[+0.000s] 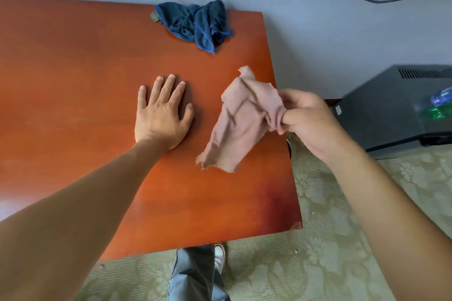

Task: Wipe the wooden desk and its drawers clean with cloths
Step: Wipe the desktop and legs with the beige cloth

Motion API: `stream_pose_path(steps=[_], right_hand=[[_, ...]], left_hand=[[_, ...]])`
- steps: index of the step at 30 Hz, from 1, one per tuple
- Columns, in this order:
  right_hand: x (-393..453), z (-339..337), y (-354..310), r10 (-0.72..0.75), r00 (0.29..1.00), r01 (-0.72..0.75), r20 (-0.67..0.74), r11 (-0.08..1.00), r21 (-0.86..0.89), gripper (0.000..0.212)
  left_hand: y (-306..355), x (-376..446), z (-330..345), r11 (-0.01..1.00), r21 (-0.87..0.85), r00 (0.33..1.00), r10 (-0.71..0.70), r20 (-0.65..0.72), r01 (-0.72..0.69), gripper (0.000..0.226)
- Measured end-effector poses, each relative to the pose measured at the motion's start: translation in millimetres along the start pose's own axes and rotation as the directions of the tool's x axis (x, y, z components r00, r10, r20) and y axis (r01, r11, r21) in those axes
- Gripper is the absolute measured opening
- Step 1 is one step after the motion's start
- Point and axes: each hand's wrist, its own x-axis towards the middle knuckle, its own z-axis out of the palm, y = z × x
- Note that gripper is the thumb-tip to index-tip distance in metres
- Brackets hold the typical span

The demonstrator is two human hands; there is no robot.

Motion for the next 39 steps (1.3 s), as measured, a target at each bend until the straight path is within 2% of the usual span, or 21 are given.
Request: stream_pose_path(steps=[1, 2, 3, 4, 6, 7, 9, 11, 13, 16, 17, 20, 21, 23, 26, 29, 31, 34, 35, 37, 39], right_hand=[[9.0, -4.2, 8.4, -0.024, 0.995, -0.005, -0.101, 0.958, -0.285, 0.029], [16.4, -7.8, 18.4, -0.092, 0.974, -0.038, -0.208, 0.838, -0.545, 0.025], [19.5, -10.3, 27.4, -0.177, 0.937, -0.082, -0.302, 0.728, -0.681, 0.028], [19.7, -11.5, 34.6, -0.255, 0.887, -0.105, -0.385, 0.701, -0.705, 0.03], [13.7, -4.9, 42.3, -0.353, 0.789, -0.064, -0.502, 0.767, -0.639, 0.024], [9.9, 3.8, 43.4, -0.388, 0.782, -0.015, -0.488, 0.772, -0.636, 0.016], [8.5, 29.0, 49.9, -0.461, 0.824, 0.095, -0.33, 0.686, -0.721, 0.007], [22.4, 58.4, 60.4, -0.505, 0.849, 0.155, -0.157, 0.522, -0.839, 0.025], [48.9, 85.9, 66.8, -0.482, 0.859, 0.068, -0.171, 0.439, -0.896, 0.039], [58.6, 127.0, 64.4, -0.496, 0.816, -0.063, -0.299, 0.437, -0.897, 0.038], [47.3, 140.9, 68.6, -0.534, 0.806, -0.02, -0.257, 0.41, -0.912, 0.039], [-14.6, 158.8, 97.5, -0.649, 0.76, 0.337, 0.037, 0.344, -0.877, 0.04], [-28.5, 150.4, 107.3, -0.635, 0.768, 0.366, 0.081, 0.332, -0.87, 0.041], [-30.7, 117.5, 114.9, -0.59, 0.806, 0.272, 0.05, 0.294, -0.916, 0.043], [10.4, 67.3, 111.6, -0.55, 0.812, -0.065, -0.196, 0.248, -0.967, 0.049], [38.3, 76.2, 92.3, -0.465, 0.769, -0.291, -0.439, 0.356, -0.888, 0.051], [17.4, 125.8, 86.4, -0.441, 0.794, -0.229, -0.419, 0.421, -0.877, 0.044], [-59.1, 192.2, 107.0, -0.631, 0.773, 0.181, -0.074, 0.33, -0.926, 0.04], [-75.8, 189.5, 118.2, -0.637, 0.771, 0.25, -0.007, 0.313, -0.916, 0.04], [-85.4, 154.0, 133.4, -0.594, 0.802, 0.161, -0.065, 0.32, -0.934, 0.042], [-77.4, 105.6, 144.8, -0.542, 0.793, -0.104, -0.28, 0.332, -0.938, 0.046]], left_hand=[[-0.2, -0.2, 0.2, 1.0, 0.002, 1.0, -0.002, 0.0, 0.002, 0.067], [-0.6, -0.1, 0.2, 1.0, 0.003, 1.0, -0.003, -0.004, 0.003, 0.066], [-1.0, -0.2, 0.3, 1.0, 0.002, 1.0, -0.003, -0.008, 0.003, 0.066], [-1.4, -0.2, 0.8, 1.0, 0.001, 1.0, -0.002, -0.012, 0.002, 0.066], [-2.1, -0.4, 2.1, 1.0, 0.004, 1.0, 0.0, -0.018, 0.0, 0.066], [-2.3, -0.4, 2.6, 1.0, 0.005, 1.0, 0.001, -0.019, -0.001, 0.066], [-2.6, -0.2, 2.9, 1.0, 0.004, 1.0, 0.003, -0.021, -0.003, 0.067], [-2.9, 0.4, 3.1, 1.0, 0.006, 1.0, 0.004, -0.027, -0.004, 0.068], [-3.0, 0.3, 3.3, 1.0, 0.006, 1.0, 0.006, -0.026, -0.006, 0.069], [-2.7, 0.2, 4.2, 1.0, 0.006, 0.999, 0.008, -0.031, -0.008, 0.068], [-2.8, 0.7, 4.3, 1.0, 0.003, 0.999, 0.012, -0.031, -0.012, 0.068], [-2.7, 0.9, 2.9, 1.0, 0.002, 1.0, 0.015, -0.021, -0.015, 0.067], [-2.7, 1.2, 2.3, 1.0, 0.002, 1.0, 0.015, -0.015, -0.015, 0.067], [-2.8, 0.7, 0.8, 1.0, 0.001, 1.0, 0.014, -0.006, -0.014, 0.067], [-0.9, 0.4, 1.7, 1.0, 0.012, 1.0, 0.013, 0.003, -0.013, 0.068], [-1.5, 1.3, 1.4, 1.0, 0.017, 1.0, 0.008, 0.008, -0.008, 0.068], [-1.3, 0.3, -0.2, 1.0, 0.012, 1.0, 0.007, 0.009, -0.007, 0.068], [-0.3, -0.3, -1.5, 1.0, 0.013, 1.0, 0.01, 0.017, -0.01, 0.067], [-0.1, -0.5, -1.4, 1.0, 0.012, 1.0, 0.01, 0.023, -0.01, 0.067], [0.6, -1.2, -1.4, 1.0, 0.013, 1.0, 0.01, 0.022, -0.01, 0.067], [1.7, -0.2, -1.9, 1.0, 0.016, 1.0, 0.014, 0.015, -0.014, 0.067]])
